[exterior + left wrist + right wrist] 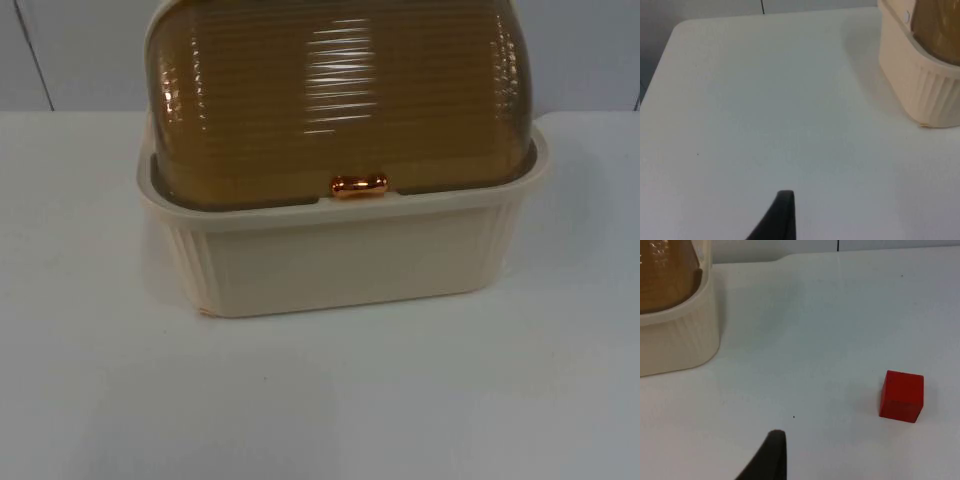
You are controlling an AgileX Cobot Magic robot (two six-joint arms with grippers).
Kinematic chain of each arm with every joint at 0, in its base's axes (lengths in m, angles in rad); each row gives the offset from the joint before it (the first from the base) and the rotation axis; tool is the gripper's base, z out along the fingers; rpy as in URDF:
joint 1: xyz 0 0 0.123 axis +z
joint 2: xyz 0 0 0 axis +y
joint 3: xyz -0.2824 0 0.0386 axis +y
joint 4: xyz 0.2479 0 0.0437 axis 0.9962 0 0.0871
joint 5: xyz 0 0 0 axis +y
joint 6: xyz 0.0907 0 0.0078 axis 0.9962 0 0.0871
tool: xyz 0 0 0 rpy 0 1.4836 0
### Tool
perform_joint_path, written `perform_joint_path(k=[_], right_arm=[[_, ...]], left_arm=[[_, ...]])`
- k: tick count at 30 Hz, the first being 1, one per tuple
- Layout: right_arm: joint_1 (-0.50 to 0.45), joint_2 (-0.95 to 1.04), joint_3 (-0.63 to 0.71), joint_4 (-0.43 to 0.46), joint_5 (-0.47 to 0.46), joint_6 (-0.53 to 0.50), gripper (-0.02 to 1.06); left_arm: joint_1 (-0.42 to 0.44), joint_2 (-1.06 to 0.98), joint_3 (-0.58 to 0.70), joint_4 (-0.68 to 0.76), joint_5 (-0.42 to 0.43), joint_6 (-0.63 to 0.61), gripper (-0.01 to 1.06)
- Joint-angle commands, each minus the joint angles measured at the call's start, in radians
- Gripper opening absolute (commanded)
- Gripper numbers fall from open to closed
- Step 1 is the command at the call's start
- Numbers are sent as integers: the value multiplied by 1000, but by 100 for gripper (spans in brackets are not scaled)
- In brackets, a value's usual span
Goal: Open the box lid with the left hand, place the block into the box with the right hand, then close the box lid with the left hand.
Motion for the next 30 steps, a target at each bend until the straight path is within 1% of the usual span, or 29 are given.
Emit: perform_joint_path(k=[1, 2, 5, 9, 10, 15, 16, 17, 19, 20, 21, 22, 23, 24, 26, 29, 30], right_arm=[[-3, -3, 1, -3, -9, 20, 105], [-3, -3, -1, -5, -13, 20, 105], [-3, -3, -16, -29, -16, 20, 105], [-3, 63, -102, -51, -41, 20, 105], [-3, 63, -102, -51, -41, 20, 105], [-1, 220, -230, -56, -165, 37, 105], [-1, 259, -260, -56, -182, 39, 105], [-1, 259, -260, -56, -182, 39, 105], [-1, 315, -300, -56, -205, 41, 105], [-1, 379, -344, -56, -235, 41, 105], [-1, 424, -374, -56, -252, 41, 105], [-1, 440, -389, -56, -262, 41, 105], [-1, 487, -415, -56, -275, 41, 105], [-1, 487, -415, -56, -275, 41, 105], [-1, 583, -484, -56, -279, 41, 105], [-1, 701, -580, -56, -314, 41, 105], [-1, 701, -580, -56, -314, 41, 105]], left_arm=[[-3, -2, -1, 3, -6, -23, 105], [-3, -2, -6, 11, -9, -59, 105], [-3, 0, -36, 21, -15, -95, 105], [-3, 153, -145, 23, -38, -88, 105], [-3, 153, -145, 23, -38, -88, 105], [-3, 391, -311, 65, -149, -81, 105], [-3, 439, -344, 72, -173, -81, 105], [-3, 439, -344, 72, -173, -81, 105], [-3, 501, -391, 83, -210, -81, 105], [-3, 543, -413, 92, -242, -81, 105], [-3, 596, -445, 109, -299, -81, 105], [-3, 614, -453, 113, -311, -81, 105], [-3, 650, -468, 122, -345, -81, 105], [-3, 650, -468, 122, -345, -81, 105], [-3, 711, -483, 131, -389, -81, 105], [-3, 795, -491, 131, -424, -68, 105], [-3, 795, -491, 131, -424, -68, 105]])
